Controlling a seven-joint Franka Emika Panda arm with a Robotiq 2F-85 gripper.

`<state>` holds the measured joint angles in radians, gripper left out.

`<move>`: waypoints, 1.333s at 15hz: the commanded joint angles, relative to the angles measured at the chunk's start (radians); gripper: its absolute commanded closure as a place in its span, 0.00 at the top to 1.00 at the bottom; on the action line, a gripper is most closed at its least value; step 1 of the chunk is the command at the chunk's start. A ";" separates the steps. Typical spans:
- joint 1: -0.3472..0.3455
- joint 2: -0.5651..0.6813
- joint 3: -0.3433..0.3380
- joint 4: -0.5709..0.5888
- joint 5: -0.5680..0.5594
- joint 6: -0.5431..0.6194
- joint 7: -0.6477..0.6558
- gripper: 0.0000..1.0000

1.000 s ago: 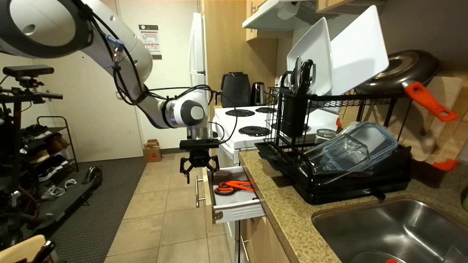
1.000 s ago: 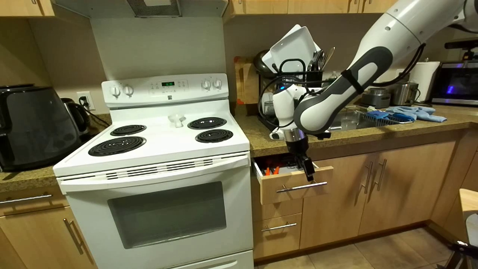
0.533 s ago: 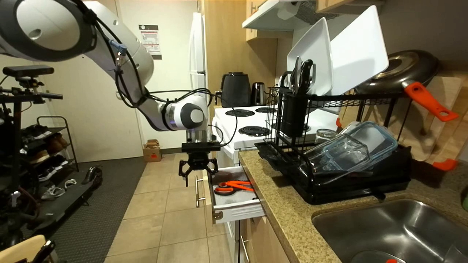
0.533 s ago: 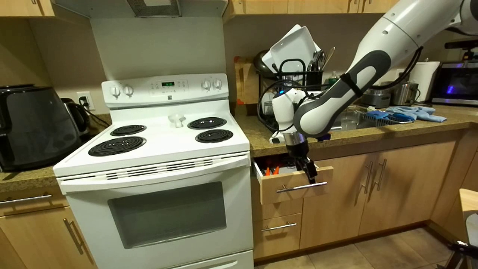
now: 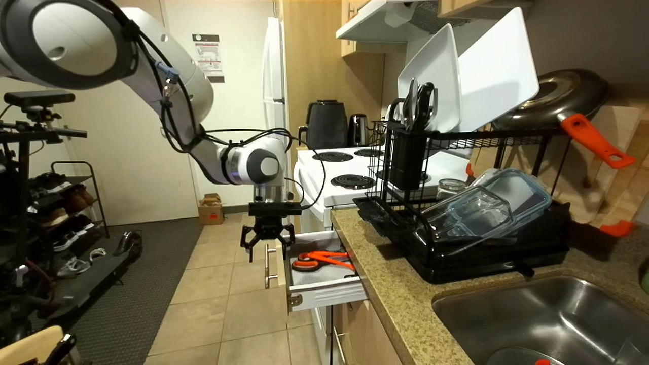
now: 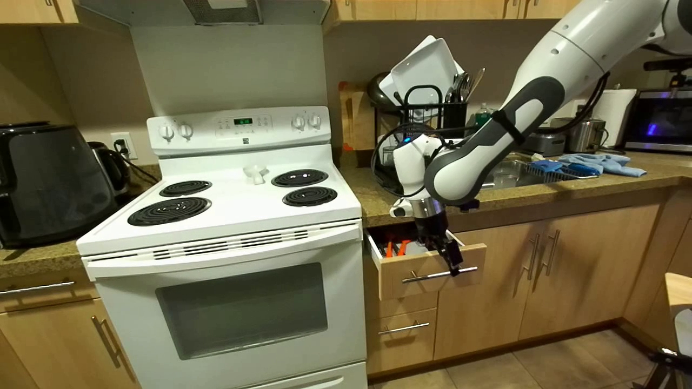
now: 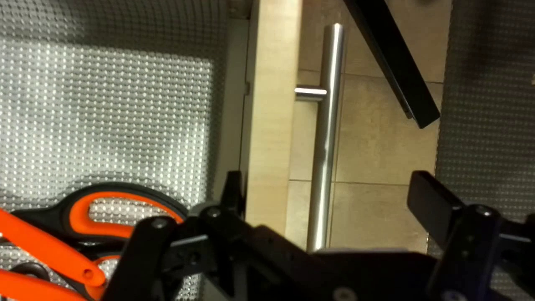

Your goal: Open the topmost drawer on the right.

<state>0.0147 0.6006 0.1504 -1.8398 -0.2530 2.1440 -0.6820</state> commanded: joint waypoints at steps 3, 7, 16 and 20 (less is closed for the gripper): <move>0.020 -0.070 0.084 -0.109 0.077 0.024 -0.026 1.00; 0.098 -0.104 0.041 -0.141 -0.018 0.126 0.115 1.00; 0.178 -0.311 -0.026 -0.168 -0.171 0.246 0.427 1.00; 0.187 -0.414 0.011 -0.218 -0.114 0.203 0.448 1.00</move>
<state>0.1933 0.2865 0.1469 -1.9711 -0.3905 2.3492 -0.2746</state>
